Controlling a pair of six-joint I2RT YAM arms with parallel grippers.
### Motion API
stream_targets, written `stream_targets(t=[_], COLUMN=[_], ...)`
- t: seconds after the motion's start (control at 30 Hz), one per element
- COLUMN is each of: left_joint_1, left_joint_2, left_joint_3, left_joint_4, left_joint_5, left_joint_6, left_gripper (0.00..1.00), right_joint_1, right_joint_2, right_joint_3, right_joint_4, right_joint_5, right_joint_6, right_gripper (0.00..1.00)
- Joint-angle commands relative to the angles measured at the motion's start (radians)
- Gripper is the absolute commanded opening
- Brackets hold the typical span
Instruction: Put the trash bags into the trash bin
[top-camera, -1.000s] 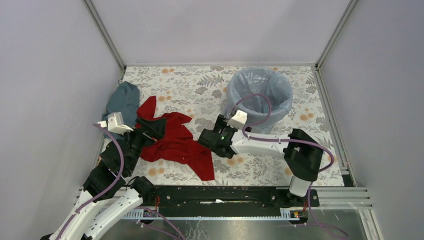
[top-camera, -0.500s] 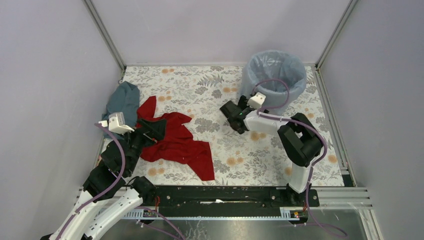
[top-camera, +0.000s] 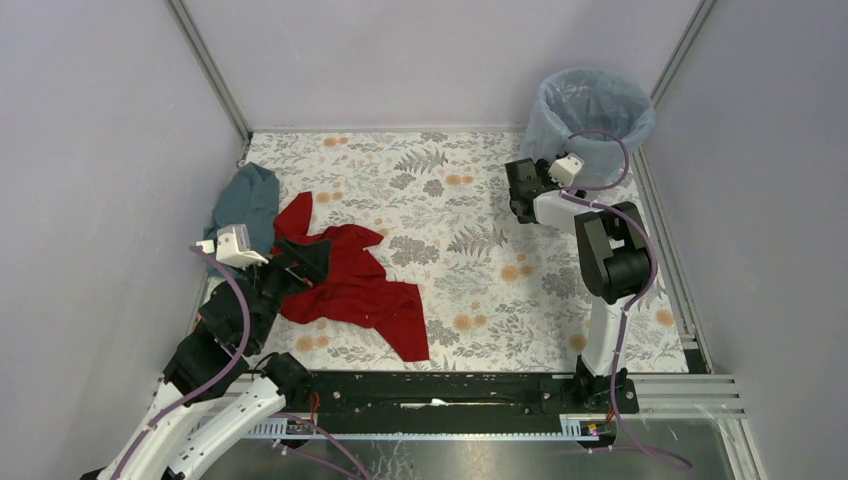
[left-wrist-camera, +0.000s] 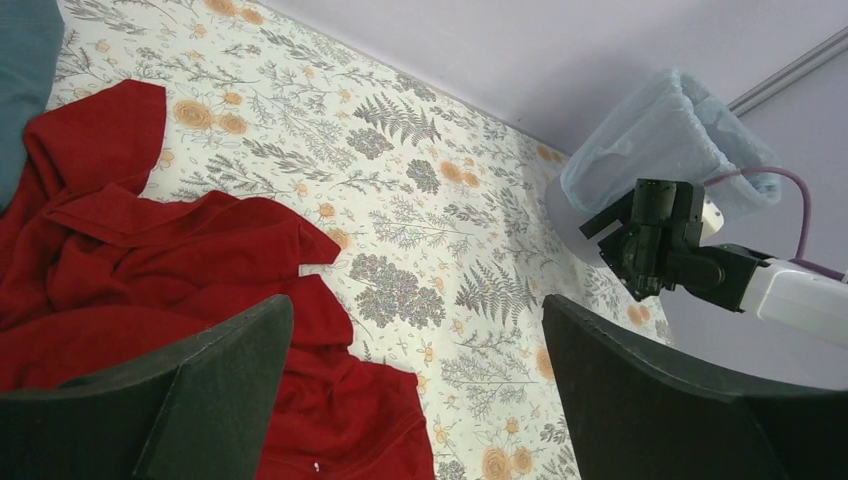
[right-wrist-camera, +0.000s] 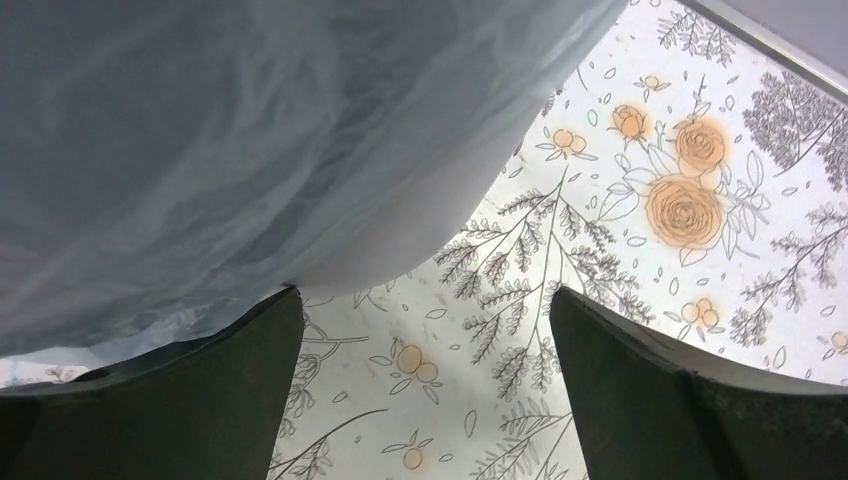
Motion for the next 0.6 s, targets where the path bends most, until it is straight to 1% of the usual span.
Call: stream_targets(t=[0.0, 0.03, 0.07, 0.13, 0.23, 0.3, 0.4, 0.43, 0.5, 0.57], left_joint_1=[-0.003, -0.004, -0.003, -0.004, -0.003, -0.004, -0.003, -0.003, -0.003, -0.003], left_joint_2=[0.011, 0.014, 0.019, 0.04, 0.078, 0.1, 0.132, 0.141, 0.163, 0.189], left_joint_3=[0.046, 0.045, 0.043, 0.043, 0.059, 0.075, 0.109, 0.123, 0.165, 0.217], left_joint_4=[0.006, 0.008, 0.013, 0.025, 0.034, 0.041, 0.044, 0.044, 0.043, 0.039], left_joint_5=[-0.006, -0.006, -0.006, -0.007, -0.009, 0.0, 0.0, -0.006, -0.021, -0.034], left_joint_6=[0.027, 0.029, 0.033, 0.043, 0.052, 0.062, 0.084, 0.094, 0.115, 0.143], left_gripper=[0.99, 0.99, 0.99, 0.99, 0.99, 0.99, 0.99, 0.99, 0.99, 0.99], right_joint_1=[-0.004, 0.0, 0.006, 0.03, 0.072, 0.095, 0.102, 0.103, 0.102, 0.102], right_joint_2=[-0.079, -0.119, -0.163, -0.253, -0.448, -0.58, -0.787, -0.86, -1.002, -1.131], right_joint_3=[-0.038, -0.064, -0.076, -0.11, -0.225, -0.306, -0.398, -0.411, -0.414, -0.373], right_joint_4=[0.039, 0.026, -0.039, -0.147, -0.181, -0.179, -0.176, -0.203, -0.294, -0.369], right_joint_5=[-0.06, -0.124, -0.181, -0.24, -0.383, -0.542, -0.827, -0.862, -0.842, -0.825], right_joint_6=[-0.152, -0.169, -0.153, -0.119, -0.141, -0.203, -0.311, -0.327, -0.332, -0.357], right_gripper=[1.0, 1.0, 1.0, 1.0, 1.0, 1.0, 1.0, 1.0, 1.0, 1.0])
